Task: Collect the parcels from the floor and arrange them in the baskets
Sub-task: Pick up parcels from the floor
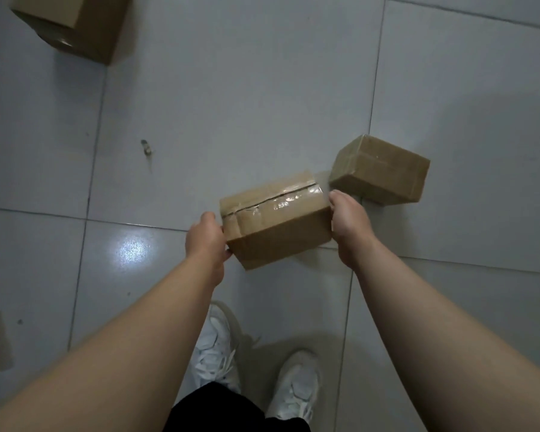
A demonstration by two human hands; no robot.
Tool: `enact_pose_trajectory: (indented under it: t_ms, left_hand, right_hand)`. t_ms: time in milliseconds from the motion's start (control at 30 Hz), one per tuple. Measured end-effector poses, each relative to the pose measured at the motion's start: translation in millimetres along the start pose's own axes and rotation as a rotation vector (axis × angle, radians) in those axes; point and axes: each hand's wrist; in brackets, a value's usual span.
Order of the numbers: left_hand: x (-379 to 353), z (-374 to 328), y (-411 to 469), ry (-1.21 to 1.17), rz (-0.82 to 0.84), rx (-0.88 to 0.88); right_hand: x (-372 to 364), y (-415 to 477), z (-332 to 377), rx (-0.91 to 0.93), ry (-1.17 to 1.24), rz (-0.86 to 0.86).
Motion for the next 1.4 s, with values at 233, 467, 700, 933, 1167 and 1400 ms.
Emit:
enact_pose_trajectory:
  t_ms: [233,467,700,933,1167,1400]
  left_hand:
    - [-4.2,-20.4,-0.3,0.165,0.025,-0.055]
    - [15.7,7.3,9.6,0.285,0.057,0.083]
    - [27.4,17.8,7.5,0.318,0.101,0.095]
    - [42.9,-20.5,-24.8,0.179,0.029,0.040]
    - [78.3,-115.7,-135.4,-0.026,0.035,-0.039]
    - [158.7,-217.6,-321.1,-0.242,0.023,-0.245]
  right_hand:
    - [-5.4,-5.6,-5.6,-0.088,0.087,0.007]
    - [-21.4,-7.8,-41.9,-0.173,0.021,0.098]
    - [-25.2,-12.9,-51.5,-0.152,-0.005,0.129]
    - [-7.2,-49.4,-2.7,-0.090,0.022,0.101]
    - [22.4,-147.8,101.1,0.118,-0.002,0.148]
    - [61.0,-320.1,227.2,0.446,-0.181,0.237]
Point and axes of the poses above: each hand's wrist, its own y-axis towards the middle knuckle, its own x-axis out of the back of the hand, z = x × y, and after that the axes turned 14 degrees about -y, right-handed
